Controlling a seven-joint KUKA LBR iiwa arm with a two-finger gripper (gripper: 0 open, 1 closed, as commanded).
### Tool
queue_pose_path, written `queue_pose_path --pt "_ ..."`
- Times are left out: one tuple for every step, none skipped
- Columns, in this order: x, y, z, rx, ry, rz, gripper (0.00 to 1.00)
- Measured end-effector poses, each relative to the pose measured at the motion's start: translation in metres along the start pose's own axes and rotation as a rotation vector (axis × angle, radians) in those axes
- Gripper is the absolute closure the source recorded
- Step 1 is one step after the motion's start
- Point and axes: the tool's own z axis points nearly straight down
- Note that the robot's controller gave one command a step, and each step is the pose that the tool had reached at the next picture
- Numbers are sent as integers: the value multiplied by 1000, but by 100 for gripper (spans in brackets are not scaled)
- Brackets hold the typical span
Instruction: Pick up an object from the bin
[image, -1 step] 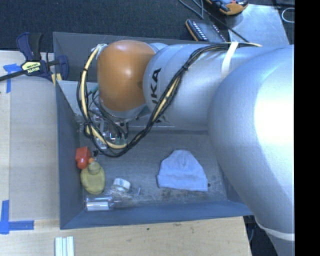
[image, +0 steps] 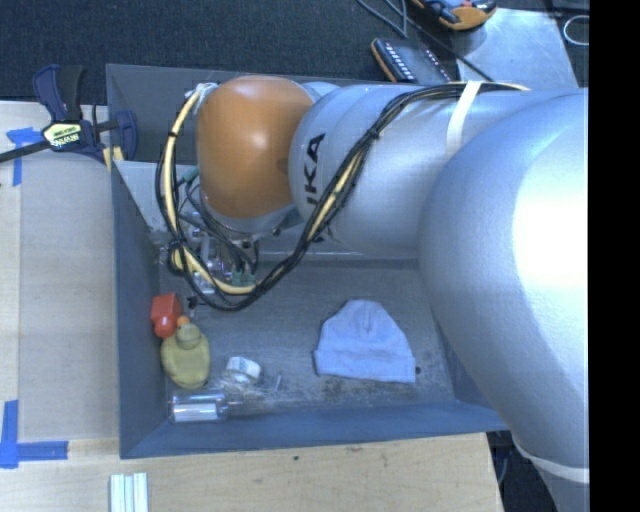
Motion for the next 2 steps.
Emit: queue_pose_path --pt "23 -1 48 -1 -1 -608 0" --pt "-6 -1 39 -2 -3 -280 0"
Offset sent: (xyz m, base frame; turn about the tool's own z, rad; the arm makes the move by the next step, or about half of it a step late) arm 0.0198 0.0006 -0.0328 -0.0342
